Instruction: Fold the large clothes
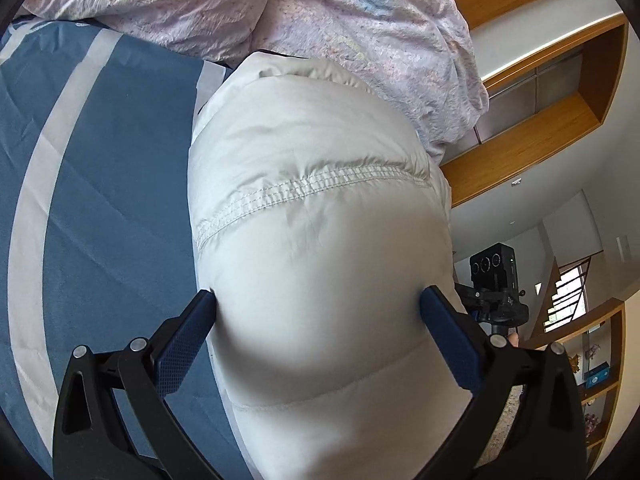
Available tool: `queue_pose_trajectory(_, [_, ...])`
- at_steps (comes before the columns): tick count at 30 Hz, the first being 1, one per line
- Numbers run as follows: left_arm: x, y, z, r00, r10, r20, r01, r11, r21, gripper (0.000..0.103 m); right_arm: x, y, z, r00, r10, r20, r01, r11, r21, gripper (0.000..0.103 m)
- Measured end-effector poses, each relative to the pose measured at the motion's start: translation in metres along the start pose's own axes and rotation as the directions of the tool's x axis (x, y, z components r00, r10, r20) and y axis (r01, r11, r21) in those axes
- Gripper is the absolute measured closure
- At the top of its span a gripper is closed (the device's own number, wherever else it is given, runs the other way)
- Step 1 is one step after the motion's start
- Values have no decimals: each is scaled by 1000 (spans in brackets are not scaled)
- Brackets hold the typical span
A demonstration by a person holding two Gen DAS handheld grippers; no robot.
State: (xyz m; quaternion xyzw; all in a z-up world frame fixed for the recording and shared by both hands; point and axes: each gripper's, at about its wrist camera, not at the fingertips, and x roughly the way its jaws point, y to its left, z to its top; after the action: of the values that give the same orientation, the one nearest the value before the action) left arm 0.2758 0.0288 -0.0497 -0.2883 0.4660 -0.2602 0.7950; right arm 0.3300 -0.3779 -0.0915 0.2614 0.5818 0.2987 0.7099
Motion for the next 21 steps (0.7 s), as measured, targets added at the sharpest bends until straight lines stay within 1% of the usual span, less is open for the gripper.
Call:
queue_pose_trajectory(3, [0, 0, -1, 1000, 4, 5, -4, 1000, 0, 1, 3, 1, 2, 1000, -8, -11, 8, 1000, -19, 2])
queue_pose_trajectory(5, [1, 0, -1, 1000, 1, 5, -1, 1000, 4, 1, 6, 2, 3, 1000, 0, -13, -1, 999, -32, 2])
queue_pose_trajectory(10, [5, 12, -4, 998, -55, -3, 55, 998, -25, 1, 20, 7, 11, 996, 54, -73, -60, 995, -78, 2])
queue_pose_trajectory(14, [6, 21, -5, 995, -98, -20, 96, 994, -59, 1, 34, 13, 18, 987, 106, -122, -120, 986, -116, 2])
queue_pose_trajectory(17, [8, 24, -6, 994, -109, -15, 108, 992, -68, 1, 40, 15, 21, 982, 144, -126, -160, 979, -128, 2])
queue_pose_trajectory(21, [9, 23, -11, 994, -107, 18, 108, 991, -73, 1, 47, 21, 19, 978, 187, -96, -201, 966, -163, 2])
